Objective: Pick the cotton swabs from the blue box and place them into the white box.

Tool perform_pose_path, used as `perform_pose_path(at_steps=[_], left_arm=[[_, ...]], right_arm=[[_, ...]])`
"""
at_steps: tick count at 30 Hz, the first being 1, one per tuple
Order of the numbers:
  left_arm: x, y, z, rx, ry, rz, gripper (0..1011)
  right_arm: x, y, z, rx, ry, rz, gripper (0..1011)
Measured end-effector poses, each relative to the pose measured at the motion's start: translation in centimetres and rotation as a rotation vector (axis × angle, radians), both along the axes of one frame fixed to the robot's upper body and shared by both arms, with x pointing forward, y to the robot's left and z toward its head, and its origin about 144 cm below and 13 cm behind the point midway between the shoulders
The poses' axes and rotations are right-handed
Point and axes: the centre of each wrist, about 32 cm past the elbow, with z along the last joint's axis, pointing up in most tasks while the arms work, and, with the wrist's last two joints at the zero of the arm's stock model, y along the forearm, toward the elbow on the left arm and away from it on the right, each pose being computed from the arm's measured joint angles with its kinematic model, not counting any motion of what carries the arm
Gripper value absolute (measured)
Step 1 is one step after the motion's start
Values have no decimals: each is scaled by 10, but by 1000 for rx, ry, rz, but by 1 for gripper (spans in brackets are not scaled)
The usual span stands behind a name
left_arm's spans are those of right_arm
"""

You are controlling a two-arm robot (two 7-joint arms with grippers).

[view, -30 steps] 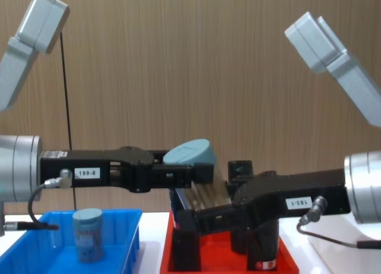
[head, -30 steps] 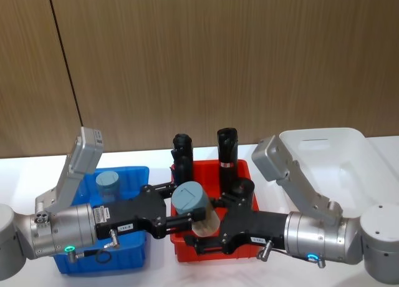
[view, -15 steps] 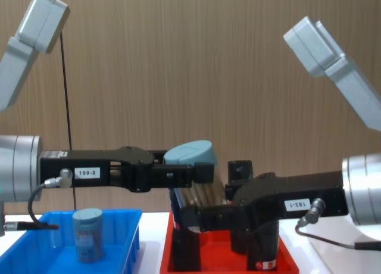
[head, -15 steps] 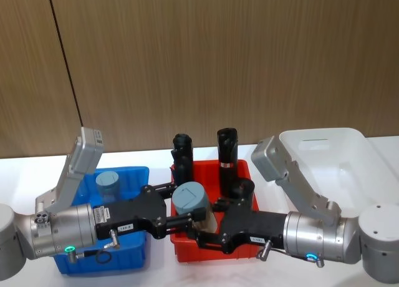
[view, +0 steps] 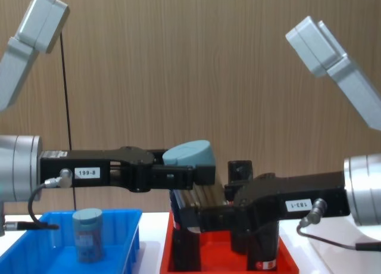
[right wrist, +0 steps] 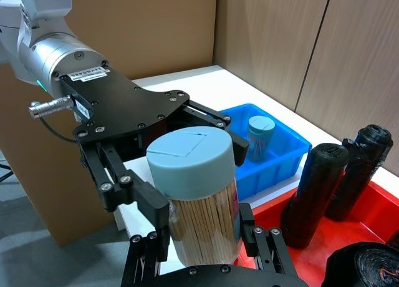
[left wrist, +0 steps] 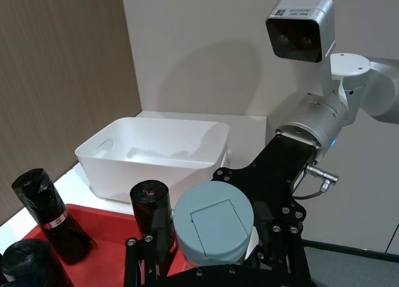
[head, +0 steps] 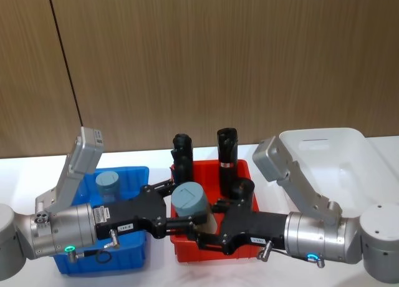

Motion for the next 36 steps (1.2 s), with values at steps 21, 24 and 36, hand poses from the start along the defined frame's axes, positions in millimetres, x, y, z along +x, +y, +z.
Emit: perform_pose_path(at_steps=[21, 24, 36], left_arm=[[0, 0, 0, 0, 0, 0, 1003], [0, 0, 0, 0, 0, 0, 1003], [0, 0, 0, 0, 0, 0, 1003]], right_arm=[[-3, -23, 1, 25, -9, -68, 659], [-3, -31, 1, 31, -12, -96, 659], [-5, -74, 5, 57, -33, -239, 658]])
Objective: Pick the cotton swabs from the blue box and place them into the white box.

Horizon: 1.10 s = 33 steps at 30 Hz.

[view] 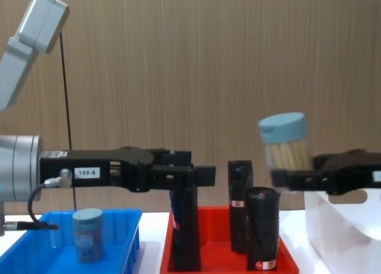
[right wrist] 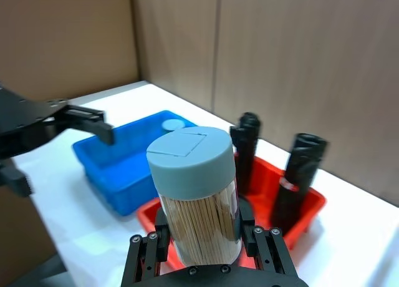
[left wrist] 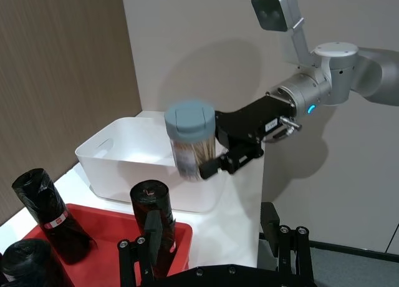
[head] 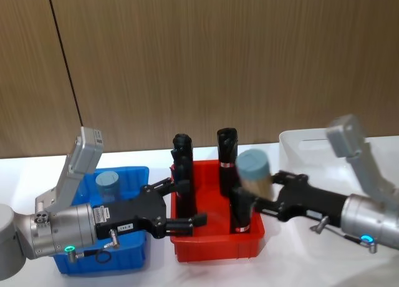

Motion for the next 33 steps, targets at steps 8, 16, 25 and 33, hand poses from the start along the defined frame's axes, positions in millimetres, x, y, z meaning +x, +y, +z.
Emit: perform_pose_path(at_steps=[8, 16, 25, 33], left_arm=[[0, 0, 0, 0, 0, 0, 1003], [0, 0, 0, 0, 0, 0, 1003], [0, 0, 0, 0, 0, 0, 1003], [0, 0, 0, 0, 0, 0, 1003]], right_arm=[[1, -24, 2, 7, -12, -100, 659], [5, -45, -1, -5, -13, -218, 658], [17, -60, -10, -47, 0, -328, 658], [30, -70, -24, -94, 29, -409, 658]])
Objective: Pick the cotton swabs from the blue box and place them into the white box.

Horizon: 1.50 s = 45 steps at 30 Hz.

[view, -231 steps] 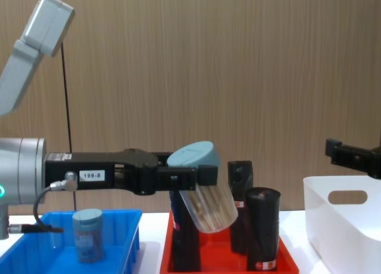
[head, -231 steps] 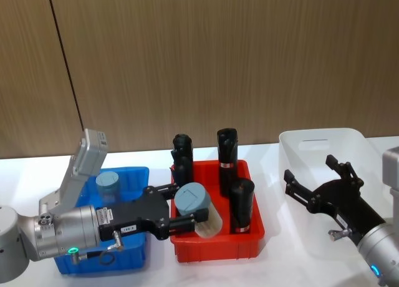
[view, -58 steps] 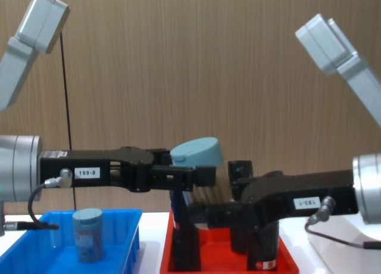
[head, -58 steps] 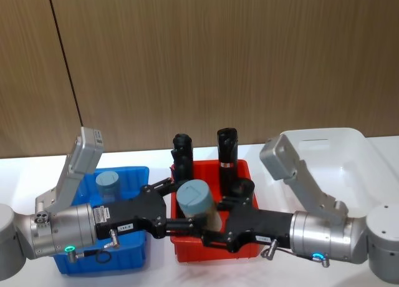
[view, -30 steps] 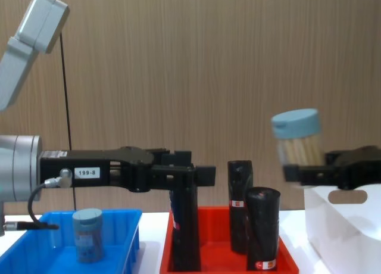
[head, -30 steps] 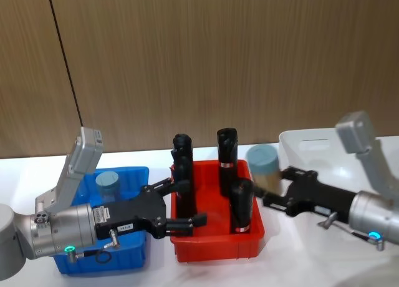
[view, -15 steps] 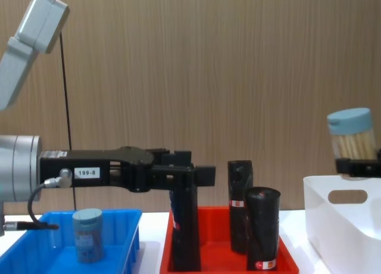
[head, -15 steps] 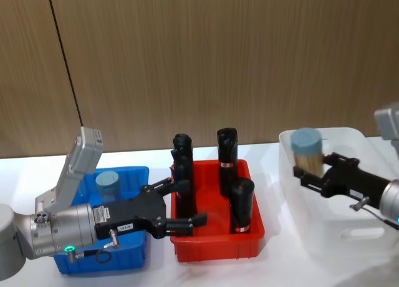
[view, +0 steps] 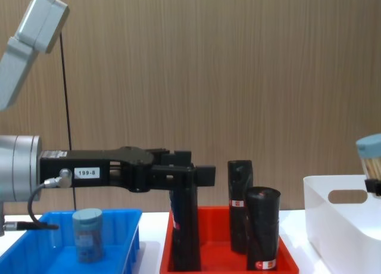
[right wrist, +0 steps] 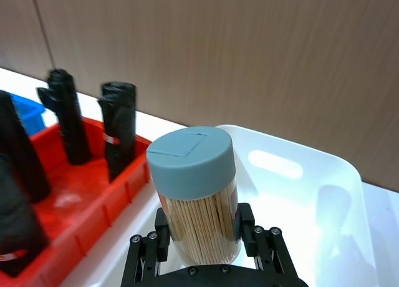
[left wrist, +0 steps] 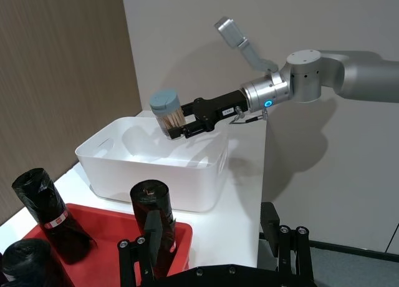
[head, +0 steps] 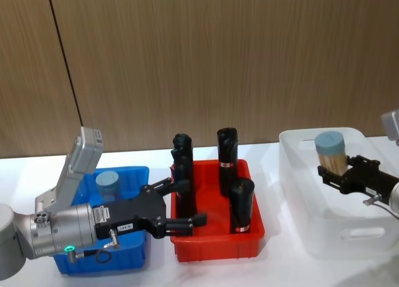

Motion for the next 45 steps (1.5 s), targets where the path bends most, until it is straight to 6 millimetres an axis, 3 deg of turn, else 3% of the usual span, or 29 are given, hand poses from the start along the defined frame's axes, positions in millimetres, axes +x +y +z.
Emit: perform_pose_path(at_steps=[5, 7, 8, 18, 31, 45], left_arm=[[0, 0, 0, 0, 0, 0, 1003], [0, 0, 0, 0, 0, 0, 1003], [0, 0, 0, 0, 0, 0, 1003], [0, 0, 0, 0, 0, 0, 1003], [-2, -4, -1, 9, -9, 32, 1003], [-14, -21, -5, 43, -57, 170, 1003]], right_arm=[[5, -3, -5, -16, 11, -25, 661], [7, -4, -7, -23, 16, -34, 699], [9, -5, -8, -27, 19, -40, 776], [12, -7, -12, -40, 23, -61, 999], [4, 3, -14, -34, -4, -57, 1001], [-31, 42, -20, 16, -106, -51, 1001]])
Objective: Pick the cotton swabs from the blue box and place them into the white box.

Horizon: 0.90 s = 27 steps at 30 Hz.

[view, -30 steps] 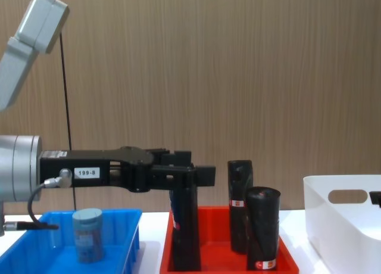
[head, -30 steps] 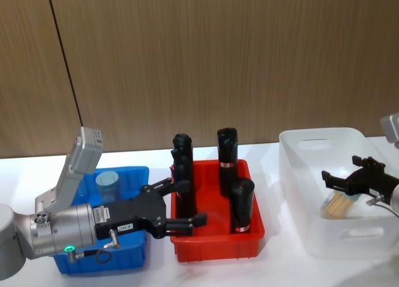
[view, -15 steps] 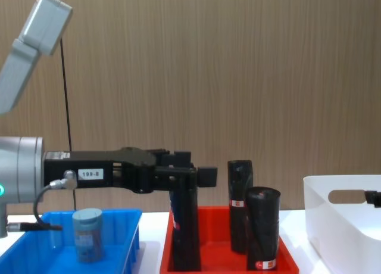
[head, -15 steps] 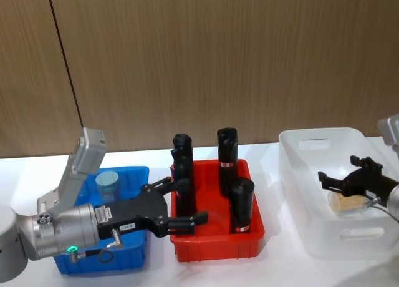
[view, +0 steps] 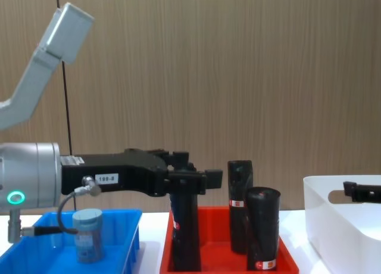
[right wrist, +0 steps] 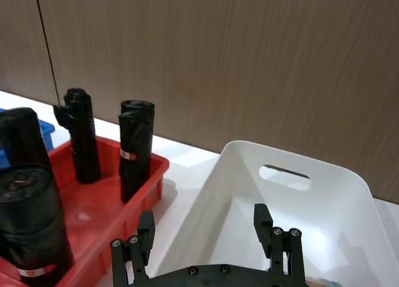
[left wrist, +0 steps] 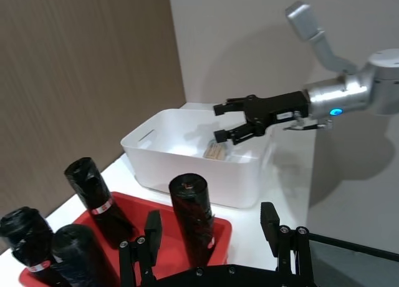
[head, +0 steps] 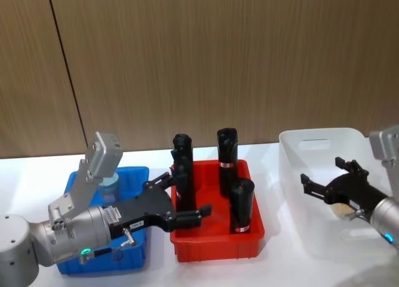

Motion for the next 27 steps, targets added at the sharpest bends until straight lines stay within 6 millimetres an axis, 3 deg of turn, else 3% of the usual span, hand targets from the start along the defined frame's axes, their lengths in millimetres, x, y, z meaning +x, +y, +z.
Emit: perform_pose_path(at_steps=[27], left_arm=[[-24, -31, -7, 34, -109, 257, 1003]], right_arm=[[-72, 56, 9, 149, -173, -34, 1001]])
